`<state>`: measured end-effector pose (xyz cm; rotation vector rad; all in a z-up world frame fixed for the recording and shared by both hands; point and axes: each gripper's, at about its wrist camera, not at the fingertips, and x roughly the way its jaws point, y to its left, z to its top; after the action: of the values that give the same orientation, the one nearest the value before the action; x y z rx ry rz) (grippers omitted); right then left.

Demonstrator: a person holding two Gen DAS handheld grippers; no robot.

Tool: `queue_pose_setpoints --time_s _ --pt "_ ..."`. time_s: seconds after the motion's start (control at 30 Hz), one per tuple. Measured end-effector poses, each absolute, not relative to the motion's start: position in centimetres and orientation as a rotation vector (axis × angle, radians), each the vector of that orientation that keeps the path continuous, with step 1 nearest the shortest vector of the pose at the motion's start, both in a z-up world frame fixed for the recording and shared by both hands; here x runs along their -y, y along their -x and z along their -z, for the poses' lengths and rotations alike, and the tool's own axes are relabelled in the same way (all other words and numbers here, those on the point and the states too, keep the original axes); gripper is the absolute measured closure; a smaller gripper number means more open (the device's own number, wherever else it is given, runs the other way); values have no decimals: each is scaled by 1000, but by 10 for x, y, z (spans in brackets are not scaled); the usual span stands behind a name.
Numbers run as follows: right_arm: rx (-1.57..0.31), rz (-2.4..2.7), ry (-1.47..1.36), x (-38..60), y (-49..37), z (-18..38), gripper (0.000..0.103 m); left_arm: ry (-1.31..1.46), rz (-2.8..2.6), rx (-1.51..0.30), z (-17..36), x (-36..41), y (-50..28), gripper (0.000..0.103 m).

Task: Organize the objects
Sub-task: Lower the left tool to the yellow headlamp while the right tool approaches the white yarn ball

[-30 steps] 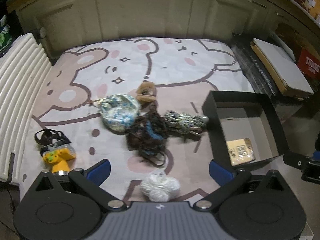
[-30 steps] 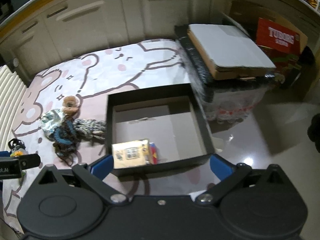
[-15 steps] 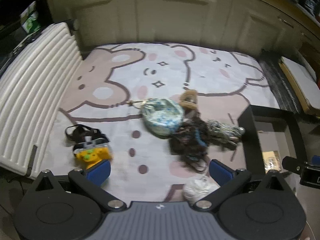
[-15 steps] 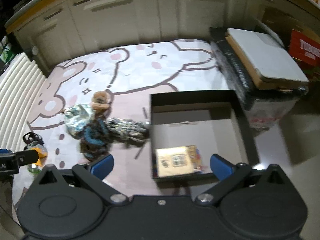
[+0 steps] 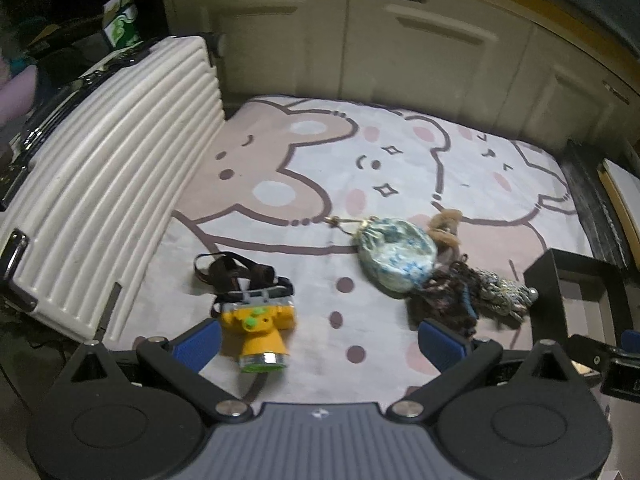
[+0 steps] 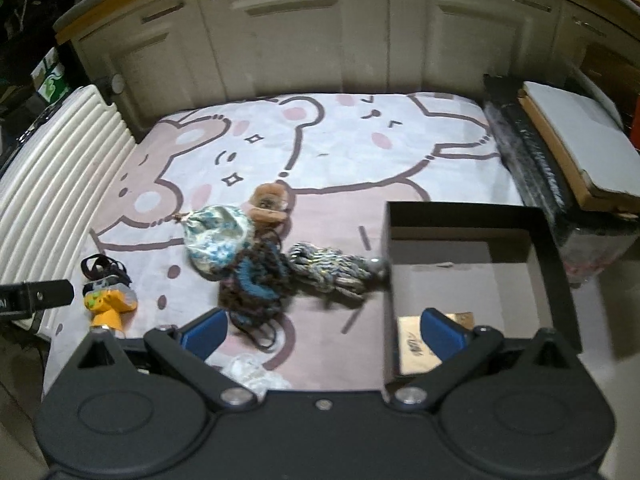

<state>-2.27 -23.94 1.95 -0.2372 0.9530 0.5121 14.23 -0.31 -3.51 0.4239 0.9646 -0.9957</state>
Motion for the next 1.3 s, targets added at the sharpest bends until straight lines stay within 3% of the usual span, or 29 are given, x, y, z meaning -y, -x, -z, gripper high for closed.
queue_pose_setpoints --time_s 0.33,0.6,0.7,0.77,0.97,1.1,1.3 --pt "-976 -589 228 222 20 -3 0 -464 981 -899 47 0 -161 2" --pt "-1065 -694 324 199 19 21 1 -479 956 -977 70 7 -182 20" --pt "-1123 -754 405 188 21 34 13 -483 951 -1015 79 11 -188 26" --pt "-1190 -782 463 181 22 46 13 -487 953 -1043 85 12 -191 29" --pt "-1262 -844 620 166 27 75 28 -535 964 -1099 104 21 -195 40" --pt "-1294 -856 699 158 26 89 33 -546 971 -1134 114 28 -199 44" --pt "-1335 -881 790 149 26 105 48 -568 950 -1177 131 37 -204 49"
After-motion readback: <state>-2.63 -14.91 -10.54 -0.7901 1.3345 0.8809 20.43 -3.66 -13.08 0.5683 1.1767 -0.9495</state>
